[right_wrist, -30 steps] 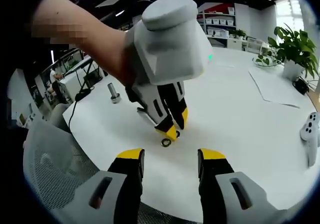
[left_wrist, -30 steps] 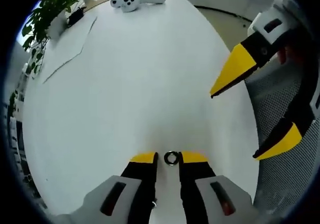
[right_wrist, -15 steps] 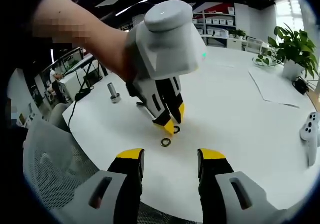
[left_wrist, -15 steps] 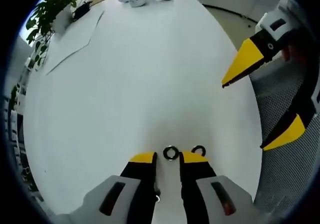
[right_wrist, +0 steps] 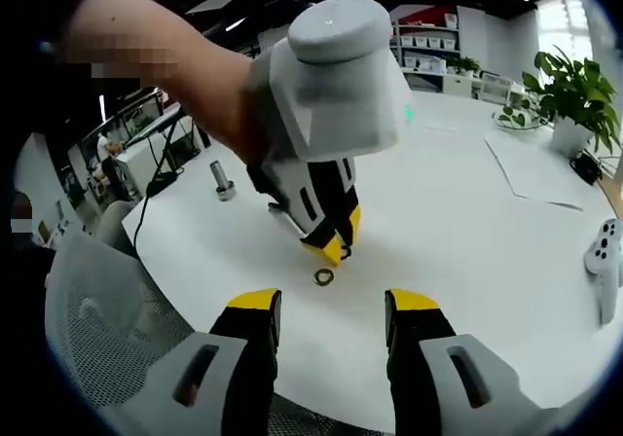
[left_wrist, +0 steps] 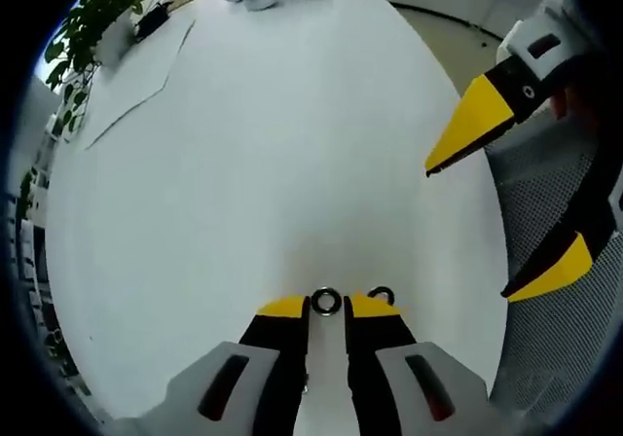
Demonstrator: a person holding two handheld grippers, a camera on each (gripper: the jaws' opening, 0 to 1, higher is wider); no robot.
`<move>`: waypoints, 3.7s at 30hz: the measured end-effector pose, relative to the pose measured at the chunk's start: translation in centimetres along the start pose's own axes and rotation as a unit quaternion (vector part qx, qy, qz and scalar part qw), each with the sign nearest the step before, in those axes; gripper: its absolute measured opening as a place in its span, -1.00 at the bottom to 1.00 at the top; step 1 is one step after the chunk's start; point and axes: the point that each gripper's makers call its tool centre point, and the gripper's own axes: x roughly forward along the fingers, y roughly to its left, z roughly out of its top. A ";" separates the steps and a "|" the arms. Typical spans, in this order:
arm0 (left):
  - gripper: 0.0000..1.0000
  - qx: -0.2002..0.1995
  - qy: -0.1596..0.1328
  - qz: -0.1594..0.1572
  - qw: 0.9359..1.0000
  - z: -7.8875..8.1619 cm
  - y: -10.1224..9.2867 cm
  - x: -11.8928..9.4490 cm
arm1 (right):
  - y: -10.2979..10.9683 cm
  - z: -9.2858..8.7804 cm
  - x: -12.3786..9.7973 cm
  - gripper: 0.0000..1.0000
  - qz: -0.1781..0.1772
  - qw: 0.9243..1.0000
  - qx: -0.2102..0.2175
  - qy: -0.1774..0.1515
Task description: Place the washer onto the threaded stud by aligning its center hole with the stud, sliding it down to the base, and recovering from edge contact or off-axis alignment until the washer reaches the visible bottom stop.
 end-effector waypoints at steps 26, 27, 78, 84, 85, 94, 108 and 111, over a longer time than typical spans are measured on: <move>-0.84 -0.042 -0.021 0.016 0.999 -0.1 0.0 -0.1 | 0.0 -0.1 0.0 -0.10 0.002 1.000 0.000 0.001; -0.84 -0.043 -0.021 0.013 0.999 -0.1 -0.1 -0.1 | 0.0 -0.1 0.0 -0.09 0.002 1.000 0.001 0.001; -0.84 -0.094 -0.037 0.034 0.994 -5.3 2.9 -8.2 | 0.4 -0.2 0.1 -0.09 0.008 1.000 -0.006 0.005; -0.84 -0.091 -0.031 0.036 0.995 -5.7 2.9 -7.8 | 0.4 -0.2 0.1 -0.09 0.009 1.000 -0.006 0.006; -0.84 -0.090 -0.031 0.037 0.995 -5.8 2.9 -7.7 | 0.4 -0.2 0.1 -0.09 0.009 1.000 -0.006 0.005; -0.84 -0.086 -0.024 0.035 0.995 -5.9 2.9 -6.8 | 0.4 -0.3 0.1 -0.09 0.010 1.000 -0.007 0.006; -0.84 -0.080 0.006 0.024 0.997 -7.1 2.5 -4.2 | 0.3 -0.3 0.1 -0.09 0.008 1.000 -0.006 0.007; -0.84 -0.081 0.011 0.020 0.996 -7.3 2.4 -3.9 | 0.3 -0.3 0.1 -0.09 0.008 1.000 -0.005 0.007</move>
